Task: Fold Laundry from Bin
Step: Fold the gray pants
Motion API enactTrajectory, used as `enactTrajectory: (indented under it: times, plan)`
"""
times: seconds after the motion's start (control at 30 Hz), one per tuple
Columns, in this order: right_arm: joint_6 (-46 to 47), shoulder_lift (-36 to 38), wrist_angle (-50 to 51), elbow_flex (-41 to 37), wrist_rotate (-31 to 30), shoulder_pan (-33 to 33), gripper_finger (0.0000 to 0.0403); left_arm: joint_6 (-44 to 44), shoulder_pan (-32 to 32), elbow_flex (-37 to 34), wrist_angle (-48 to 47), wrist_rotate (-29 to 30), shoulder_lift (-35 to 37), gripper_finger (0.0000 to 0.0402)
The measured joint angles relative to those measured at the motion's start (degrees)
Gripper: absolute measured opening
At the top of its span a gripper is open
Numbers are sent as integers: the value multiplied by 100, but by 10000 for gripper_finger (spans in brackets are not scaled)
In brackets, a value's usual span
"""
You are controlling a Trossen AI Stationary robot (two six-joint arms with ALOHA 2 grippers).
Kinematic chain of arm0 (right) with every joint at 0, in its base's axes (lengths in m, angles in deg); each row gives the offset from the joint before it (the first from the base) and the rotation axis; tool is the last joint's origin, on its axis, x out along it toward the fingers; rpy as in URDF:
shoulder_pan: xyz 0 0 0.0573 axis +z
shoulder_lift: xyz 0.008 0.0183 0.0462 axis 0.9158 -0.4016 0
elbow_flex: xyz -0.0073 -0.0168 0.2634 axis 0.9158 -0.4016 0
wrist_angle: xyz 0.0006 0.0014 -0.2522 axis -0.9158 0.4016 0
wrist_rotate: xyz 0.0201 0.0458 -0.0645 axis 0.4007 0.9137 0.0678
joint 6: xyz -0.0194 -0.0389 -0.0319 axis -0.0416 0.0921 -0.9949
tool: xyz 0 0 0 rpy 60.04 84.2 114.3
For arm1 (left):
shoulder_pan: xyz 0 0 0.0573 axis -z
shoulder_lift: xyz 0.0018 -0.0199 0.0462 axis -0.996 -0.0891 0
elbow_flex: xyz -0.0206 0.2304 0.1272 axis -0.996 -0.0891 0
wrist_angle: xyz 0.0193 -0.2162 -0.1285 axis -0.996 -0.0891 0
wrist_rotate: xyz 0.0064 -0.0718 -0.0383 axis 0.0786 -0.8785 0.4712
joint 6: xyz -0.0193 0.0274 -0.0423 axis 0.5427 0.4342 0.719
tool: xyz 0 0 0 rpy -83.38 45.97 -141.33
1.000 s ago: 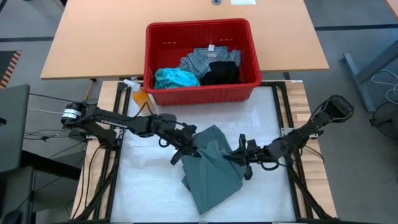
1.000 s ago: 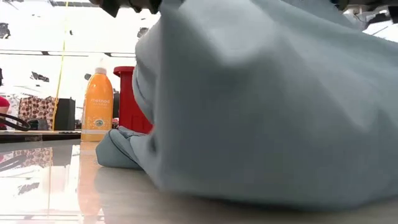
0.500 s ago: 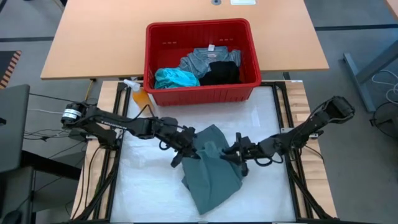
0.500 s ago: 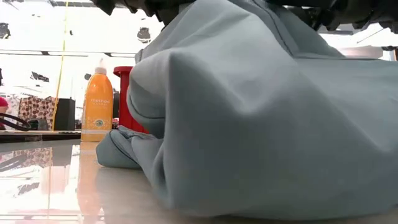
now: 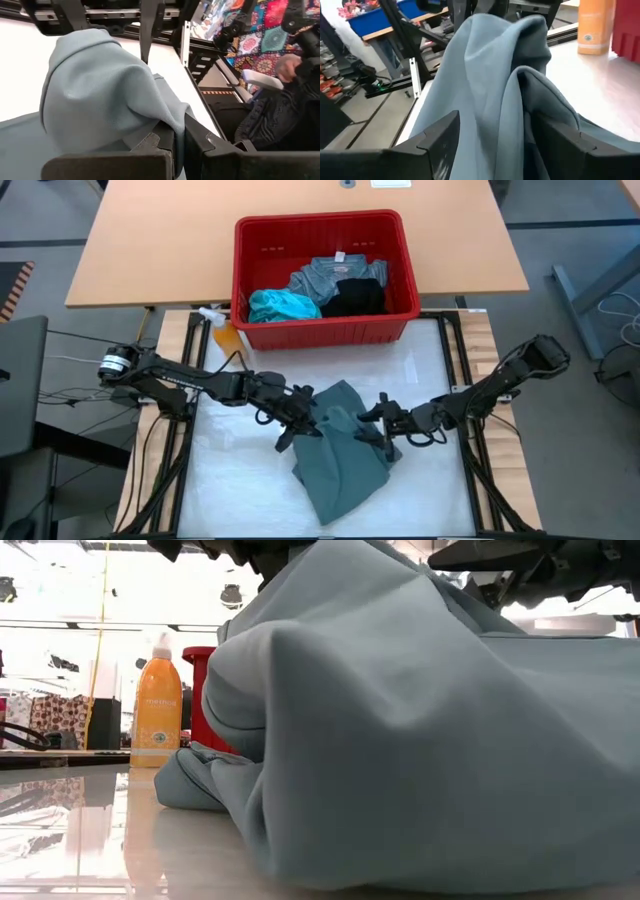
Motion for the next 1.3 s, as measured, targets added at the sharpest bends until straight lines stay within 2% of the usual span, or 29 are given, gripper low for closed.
enactTrajectory:
  times: [0.23, 0.47, 0.57, 0.73, 0.77, 0.93, 1.03, 1.17, 1.23, 1.3]
  plan:
    - [-17, -136, -326, 0, -20, -22, 260, -5, 0, 0, 0, 454, 0, 0]
    - [-18, -791, -913, 77, -37, -169, 213, -2, 0, 0, 46, 530, 0, 0]
    - [-49, -909, -921, 193, -38, -260, 165, 67, 0, 0, 37, 521, 0, 0]
    - [-153, -864, -888, 234, 138, -300, 31, 103, 0, 0, -83, 521, 0, 0]
    - [-158, -801, -863, 234, 230, -293, 20, 82, 0, 0, -135, 521, 0, 2]
    - [-16, -228, -584, 238, 317, -190, 22, -243, -1, 0, -599, 638, 0, 45]
    - [-11, 285, 140, 238, 203, -166, 18, -755, -8, 0, -864, 901, 55, 88]
    - [315, 810, 1434, 243, -251, -232, 18, -1253, -11, 7, -1346, 1542, 544, 135]
    - [535, 907, 1805, 243, -343, -293, 20, -1292, -11, 7, -1697, 1812, 762, 150]
    - [633, 878, 1977, 243, -353, -325, 21, -923, 5, -95, -1886, 1947, 830, 158]
